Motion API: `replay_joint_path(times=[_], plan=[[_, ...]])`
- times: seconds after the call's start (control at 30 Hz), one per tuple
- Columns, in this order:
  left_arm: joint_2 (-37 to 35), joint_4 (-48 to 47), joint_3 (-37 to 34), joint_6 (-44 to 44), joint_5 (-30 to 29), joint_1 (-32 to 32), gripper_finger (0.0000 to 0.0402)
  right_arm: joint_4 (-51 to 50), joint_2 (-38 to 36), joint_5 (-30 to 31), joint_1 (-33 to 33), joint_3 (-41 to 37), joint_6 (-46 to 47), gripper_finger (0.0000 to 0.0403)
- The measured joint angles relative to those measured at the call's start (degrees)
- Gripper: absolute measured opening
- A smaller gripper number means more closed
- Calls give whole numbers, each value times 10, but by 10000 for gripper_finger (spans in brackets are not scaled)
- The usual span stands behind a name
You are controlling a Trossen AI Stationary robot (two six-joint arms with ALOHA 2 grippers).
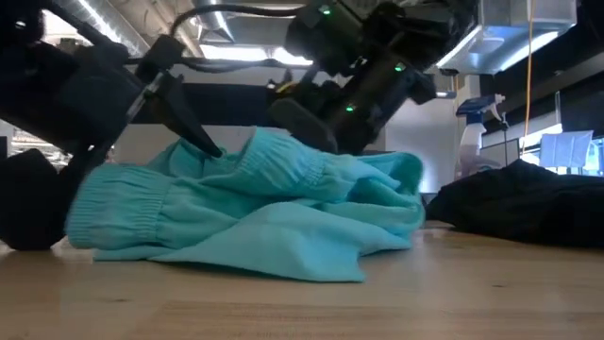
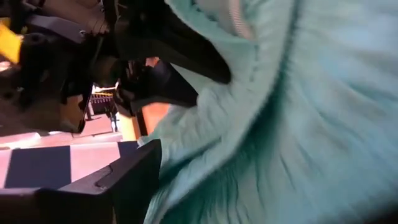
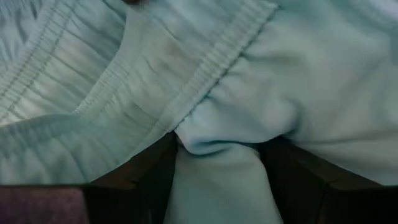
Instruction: Fold Laundry from Bin
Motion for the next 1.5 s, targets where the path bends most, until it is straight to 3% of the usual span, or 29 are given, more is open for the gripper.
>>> replay_joint_path(times=[0.3,0.57,0.7,0.9,0.97,1.13,1.27,1.5], plan=[[0,29,1,37,35,26,309,-4,30,-19,0,75,-34,232],[-1,39,1,22,51,51,294,-6,30,-27,0,84,-44,232],[-1,44,1,11,56,65,226,-8,30,-28,0,84,-44,232],[-2,44,1,-4,87,80,39,-30,28,-45,0,88,-43,232],[-2,48,1,-3,88,80,22,-78,20,-51,0,100,-43,232],[-2,49,5,5,76,72,22,-253,-9,-55,5,160,-42,232],[-17,35,23,11,68,61,22,-346,-56,10,31,207,-47,232],[-114,-15,70,24,29,36,22,-433,-156,221,107,243,-51,232]])
